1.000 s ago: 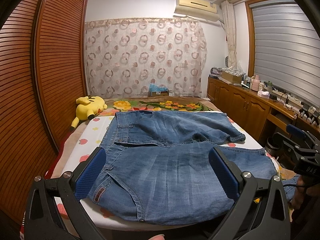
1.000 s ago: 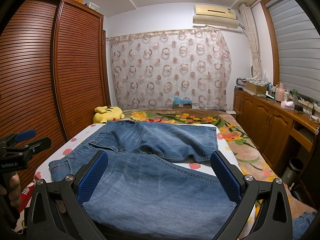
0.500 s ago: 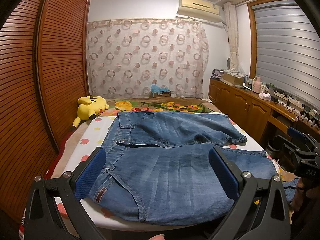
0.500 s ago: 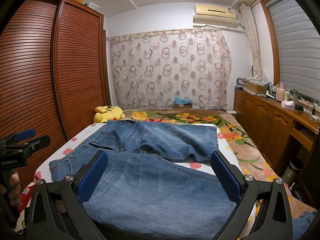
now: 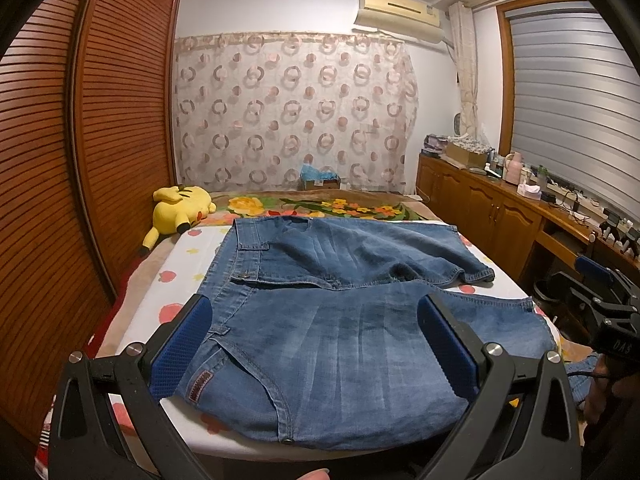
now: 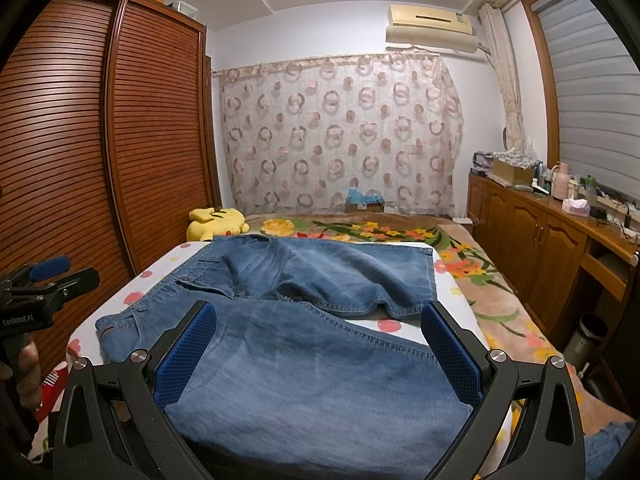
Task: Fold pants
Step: 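Lower the right gripper to a jeans leg hem and close on it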
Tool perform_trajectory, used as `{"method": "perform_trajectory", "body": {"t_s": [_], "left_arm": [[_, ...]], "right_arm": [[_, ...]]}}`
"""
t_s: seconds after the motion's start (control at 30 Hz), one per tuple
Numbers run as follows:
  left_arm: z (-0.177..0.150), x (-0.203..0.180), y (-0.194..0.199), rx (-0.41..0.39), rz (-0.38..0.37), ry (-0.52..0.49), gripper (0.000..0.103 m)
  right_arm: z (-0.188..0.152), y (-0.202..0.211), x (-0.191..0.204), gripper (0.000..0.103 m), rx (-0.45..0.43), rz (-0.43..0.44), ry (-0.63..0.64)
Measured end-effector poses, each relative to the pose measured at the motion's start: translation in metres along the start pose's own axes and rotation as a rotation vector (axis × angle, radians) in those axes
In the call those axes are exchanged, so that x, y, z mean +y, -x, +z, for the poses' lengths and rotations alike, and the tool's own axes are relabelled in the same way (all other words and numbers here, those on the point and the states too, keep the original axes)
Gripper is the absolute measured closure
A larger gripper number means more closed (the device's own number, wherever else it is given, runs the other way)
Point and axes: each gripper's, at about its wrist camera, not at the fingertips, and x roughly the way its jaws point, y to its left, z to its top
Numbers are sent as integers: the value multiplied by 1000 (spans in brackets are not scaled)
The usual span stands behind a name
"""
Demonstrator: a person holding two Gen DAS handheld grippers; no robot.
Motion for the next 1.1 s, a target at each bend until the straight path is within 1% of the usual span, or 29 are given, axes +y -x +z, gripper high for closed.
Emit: {"method": "perform_trajectory", "body": {"t_s": [0.27,0.5,0.73,0.93,1.07,1.1], "left_arm": [[-8,4,-13,26,2,9,0],[-17,6,-24,55,-13,3,0],[-29,14,-38,104,-27,0,0],[-36,21,-48,139,-35,-7,0],[-43,28,-56,166,-35,-6,0],[-44,30,-57,171,-34,-5,0]], "right_arm": [[1,-4,-2,1,28,-2,-5],[0,-5,-4,2,52,-4,-2],[-10,-12,-28,10,126,-25,-7],[-15,-13,-54,12,194,-58,-19],[-14,-9,-61,13,238,-85,-15],[-14,-8,-63,15,251,-91,-14]]}}
